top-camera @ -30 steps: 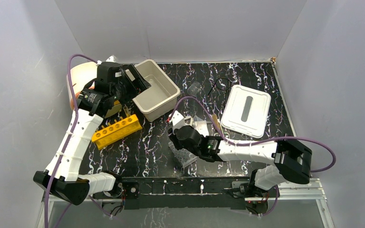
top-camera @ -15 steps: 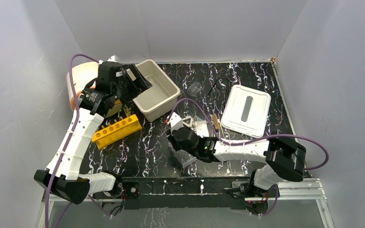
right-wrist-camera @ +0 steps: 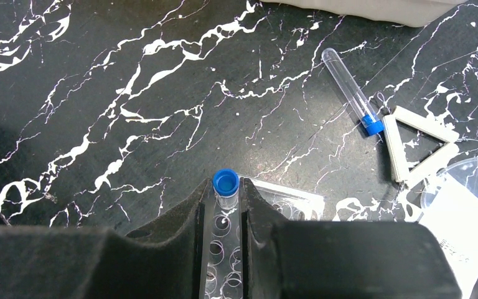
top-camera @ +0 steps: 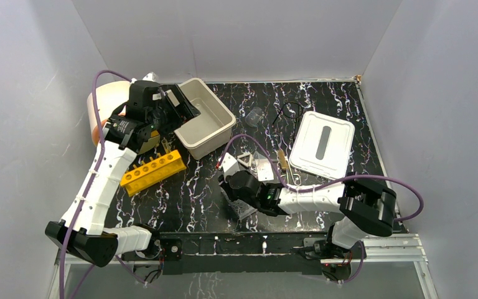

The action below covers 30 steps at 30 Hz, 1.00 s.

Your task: Organize the chemistry lab equipment

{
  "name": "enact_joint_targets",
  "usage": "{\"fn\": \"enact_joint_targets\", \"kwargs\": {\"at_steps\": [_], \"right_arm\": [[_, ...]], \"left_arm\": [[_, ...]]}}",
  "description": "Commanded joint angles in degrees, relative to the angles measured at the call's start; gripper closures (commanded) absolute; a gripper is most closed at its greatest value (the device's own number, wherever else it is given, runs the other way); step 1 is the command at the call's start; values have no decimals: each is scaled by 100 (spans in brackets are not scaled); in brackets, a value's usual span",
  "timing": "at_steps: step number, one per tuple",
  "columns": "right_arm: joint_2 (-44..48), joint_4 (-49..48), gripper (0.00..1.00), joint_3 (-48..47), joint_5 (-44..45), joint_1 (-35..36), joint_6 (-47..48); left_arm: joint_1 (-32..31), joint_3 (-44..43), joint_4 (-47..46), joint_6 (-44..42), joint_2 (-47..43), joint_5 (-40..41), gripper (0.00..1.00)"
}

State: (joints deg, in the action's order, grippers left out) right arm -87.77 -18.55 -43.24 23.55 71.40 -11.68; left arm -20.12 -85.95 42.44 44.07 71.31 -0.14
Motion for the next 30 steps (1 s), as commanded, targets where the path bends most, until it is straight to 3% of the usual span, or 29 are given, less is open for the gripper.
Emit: {"fn": "enact_joint_targets", "kwargs": {"at_steps": [1, 12, 22, 26, 30], "right_arm": [[-50, -469, 72, -13, -15, 40, 80], [-322, -888, 72, 35, -50, 54, 25], [273, -886, 68, 443, 97, 76, 62], [353, -922, 64, 558, 95, 76, 2], [524, -661, 49, 319, -81, 78, -80]], "left_arm": [[-1, -28, -16, -92, -12, -179, 18], [-2, -495, 219, -212, 91, -196, 18], [-5, -368, 240, -177, 9, -219, 18], [-1, -347, 227, -157, 14, -249, 18], [-1, -379, 241, -145, 6, -277, 18]]}}
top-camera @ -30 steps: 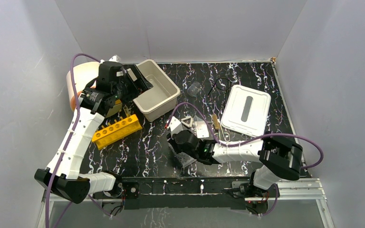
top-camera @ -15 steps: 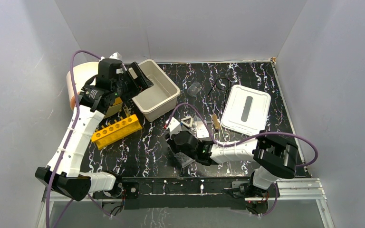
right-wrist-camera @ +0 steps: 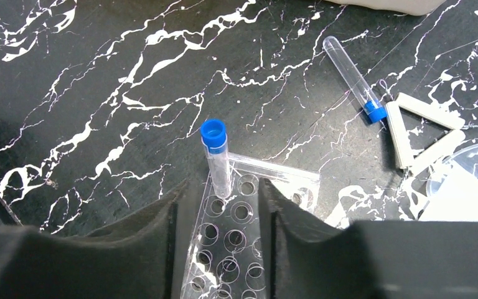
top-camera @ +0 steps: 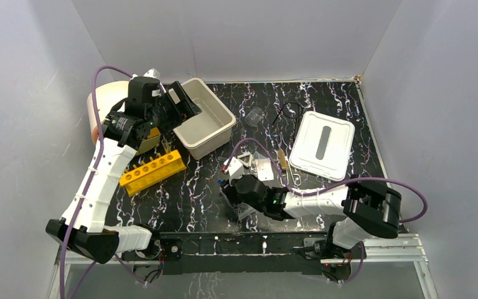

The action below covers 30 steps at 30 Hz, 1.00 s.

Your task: Organize the chemistry lab equipment

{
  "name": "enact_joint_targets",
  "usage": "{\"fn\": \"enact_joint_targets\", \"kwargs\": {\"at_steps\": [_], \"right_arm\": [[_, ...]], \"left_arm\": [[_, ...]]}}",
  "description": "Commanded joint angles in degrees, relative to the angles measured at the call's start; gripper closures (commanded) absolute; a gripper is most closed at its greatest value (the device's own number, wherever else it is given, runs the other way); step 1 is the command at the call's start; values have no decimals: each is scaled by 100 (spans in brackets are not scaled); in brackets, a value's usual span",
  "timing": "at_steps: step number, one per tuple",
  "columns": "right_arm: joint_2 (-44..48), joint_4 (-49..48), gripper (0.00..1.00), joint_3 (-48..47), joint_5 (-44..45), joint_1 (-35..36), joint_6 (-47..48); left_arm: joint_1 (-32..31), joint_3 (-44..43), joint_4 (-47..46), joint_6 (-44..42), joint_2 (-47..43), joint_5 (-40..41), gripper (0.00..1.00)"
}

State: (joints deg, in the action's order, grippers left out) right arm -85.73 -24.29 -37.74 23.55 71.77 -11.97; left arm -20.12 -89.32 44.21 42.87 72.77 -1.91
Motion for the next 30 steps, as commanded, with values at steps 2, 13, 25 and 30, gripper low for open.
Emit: {"fn": "enact_joint_targets", "kwargs": {"at_steps": [2, 13, 25, 30], "right_arm": [[401, 209, 39, -452, -132, 39, -103], [-477, 2001, 31, -2041, 136, 1, -415], [-1273, 3307, 51, -3028, 163, -157, -685], [-1354, 3409, 58, -3235, 83, -204, -602]], "left_arm": [[-1, -78, 94, -25, -161, -61, 18], [0, -338, 426, -59, -300, 362, 17], [7, -1028, 1078, -279, -98, 1083, 17], [6, -879, 955, -291, -185, 1044, 17]]}}
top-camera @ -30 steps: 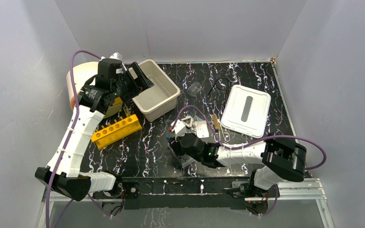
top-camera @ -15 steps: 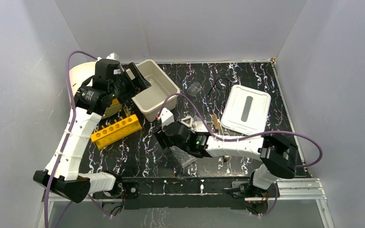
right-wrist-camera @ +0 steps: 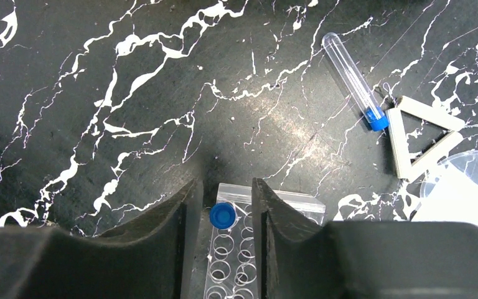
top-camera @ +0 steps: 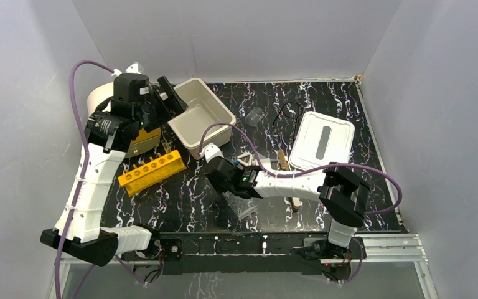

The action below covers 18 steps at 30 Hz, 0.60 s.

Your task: Organize the chemistry lab equipment

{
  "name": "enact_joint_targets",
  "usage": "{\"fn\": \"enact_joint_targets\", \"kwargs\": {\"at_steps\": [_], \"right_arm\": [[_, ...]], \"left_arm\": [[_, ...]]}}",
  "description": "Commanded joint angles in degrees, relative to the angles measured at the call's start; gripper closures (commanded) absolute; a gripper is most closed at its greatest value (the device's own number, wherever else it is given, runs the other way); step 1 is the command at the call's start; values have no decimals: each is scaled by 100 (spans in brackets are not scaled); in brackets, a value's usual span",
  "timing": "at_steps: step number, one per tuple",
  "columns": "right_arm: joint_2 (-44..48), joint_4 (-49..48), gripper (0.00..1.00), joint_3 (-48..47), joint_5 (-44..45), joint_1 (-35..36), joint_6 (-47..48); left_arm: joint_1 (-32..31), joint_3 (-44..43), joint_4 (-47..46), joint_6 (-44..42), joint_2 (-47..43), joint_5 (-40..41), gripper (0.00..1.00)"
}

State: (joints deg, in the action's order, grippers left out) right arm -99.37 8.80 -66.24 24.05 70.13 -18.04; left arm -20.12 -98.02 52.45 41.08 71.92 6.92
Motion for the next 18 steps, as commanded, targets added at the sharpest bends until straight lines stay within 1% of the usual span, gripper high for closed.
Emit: {"fn": "enact_joint_targets", "kwargs": {"at_steps": [1, 4, 12, 18], "right_arm": [[6, 127, 59, -427, 22, -55, 18], [13, 187, 62, -518, -24, -69, 99], [57, 318, 67, -488, -342, -122, 227], [178, 447, 70, -421, -316, -122, 302]], "left_arm": [[8, 58, 88, -91, -125, 139, 17], [6, 220, -23, -57, -184, 69, 17], [8, 318, -102, -83, -187, 27, 17], [3, 458, -183, -41, -213, -36, 17]]}}
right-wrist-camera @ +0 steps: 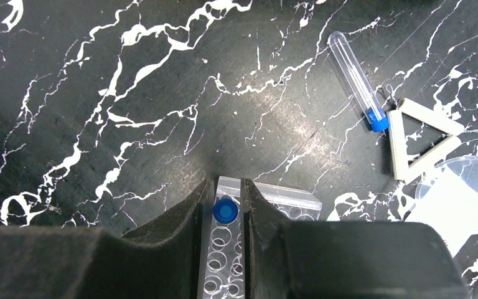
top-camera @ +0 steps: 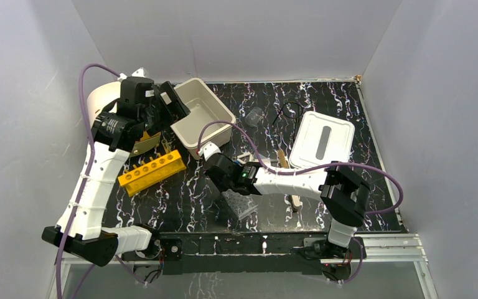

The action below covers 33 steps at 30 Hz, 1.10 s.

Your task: Organize the chemistry lab equipment

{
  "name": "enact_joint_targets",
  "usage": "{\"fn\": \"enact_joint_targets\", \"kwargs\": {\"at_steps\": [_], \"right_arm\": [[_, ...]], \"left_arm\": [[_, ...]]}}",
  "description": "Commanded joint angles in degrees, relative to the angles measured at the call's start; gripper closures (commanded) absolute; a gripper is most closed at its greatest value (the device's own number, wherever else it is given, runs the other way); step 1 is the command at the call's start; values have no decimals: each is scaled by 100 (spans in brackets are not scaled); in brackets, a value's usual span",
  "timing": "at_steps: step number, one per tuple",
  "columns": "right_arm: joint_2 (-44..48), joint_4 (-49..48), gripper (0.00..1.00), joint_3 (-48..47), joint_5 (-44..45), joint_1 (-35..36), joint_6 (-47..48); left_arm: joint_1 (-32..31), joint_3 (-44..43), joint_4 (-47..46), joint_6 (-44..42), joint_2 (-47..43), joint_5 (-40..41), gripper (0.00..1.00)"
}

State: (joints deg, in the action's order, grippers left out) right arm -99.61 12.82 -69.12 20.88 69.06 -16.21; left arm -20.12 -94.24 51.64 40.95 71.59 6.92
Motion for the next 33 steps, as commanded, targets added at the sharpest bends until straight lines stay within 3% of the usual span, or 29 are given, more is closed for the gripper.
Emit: {"fn": "enact_joint_targets", "kwargs": {"at_steps": [1, 22, 24, 28, 33], "right_arm": [[251, 20, 71, -91, 23, -14, 169], [877, -796, 73, 764, -577, -15, 589], [874, -710, 68, 682, -528, -15, 530], [775, -576, 47, 486, -401, -28, 369], [461, -327, 44, 47, -221, -112, 171]], "left_arm": [[4, 91, -100, -30, -181, -29, 17], [7, 298, -152, -17, -140, -131, 17], [7, 313, -162, -8, -152, -140, 17], [8, 341, -152, -8, -176, -135, 17], [8, 336, -124, -8, -206, -112, 17]]}}
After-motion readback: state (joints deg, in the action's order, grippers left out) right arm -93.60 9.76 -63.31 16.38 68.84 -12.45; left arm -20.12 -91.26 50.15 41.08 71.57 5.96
